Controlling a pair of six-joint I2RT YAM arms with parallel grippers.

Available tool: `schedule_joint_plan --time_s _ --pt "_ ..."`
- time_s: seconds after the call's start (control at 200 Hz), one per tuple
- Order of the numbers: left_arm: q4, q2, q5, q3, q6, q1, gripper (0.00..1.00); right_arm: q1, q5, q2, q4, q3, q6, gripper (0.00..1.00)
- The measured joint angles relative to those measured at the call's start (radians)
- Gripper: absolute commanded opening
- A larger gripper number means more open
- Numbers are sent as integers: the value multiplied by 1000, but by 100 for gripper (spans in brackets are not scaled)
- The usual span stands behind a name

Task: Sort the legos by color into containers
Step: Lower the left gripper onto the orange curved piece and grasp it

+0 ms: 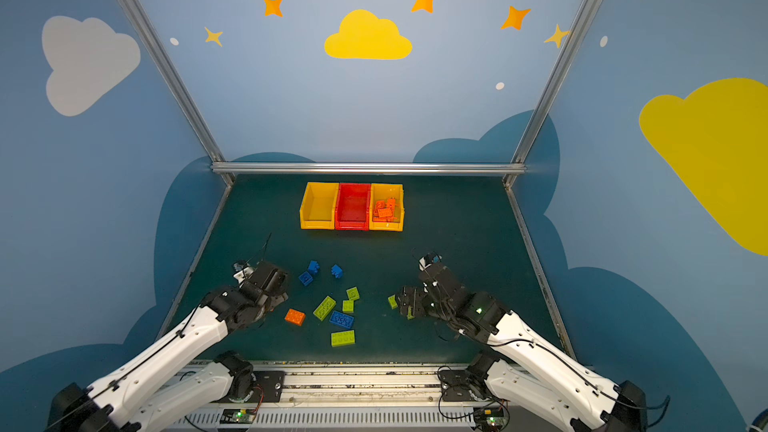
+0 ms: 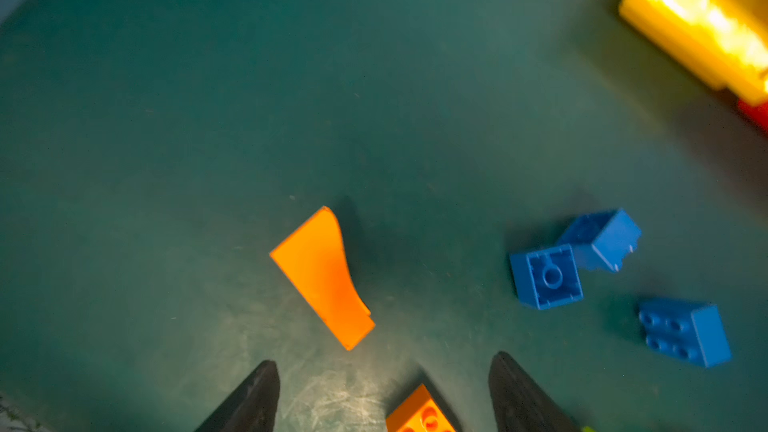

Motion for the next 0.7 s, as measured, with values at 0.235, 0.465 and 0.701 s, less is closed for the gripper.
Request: schedule_joint_plan --time_s 0.235,0.465,0.701 --pt "34 29 40 -62 -8 182 76 1 -6 29 42 0 -21 97" --pt "114 112 125 -85 17 286 72 1 2 16 46 -3 -41 97" --pt "178 158 172 -85 34 312 67 -1 12 -4 60 -23 -50 97"
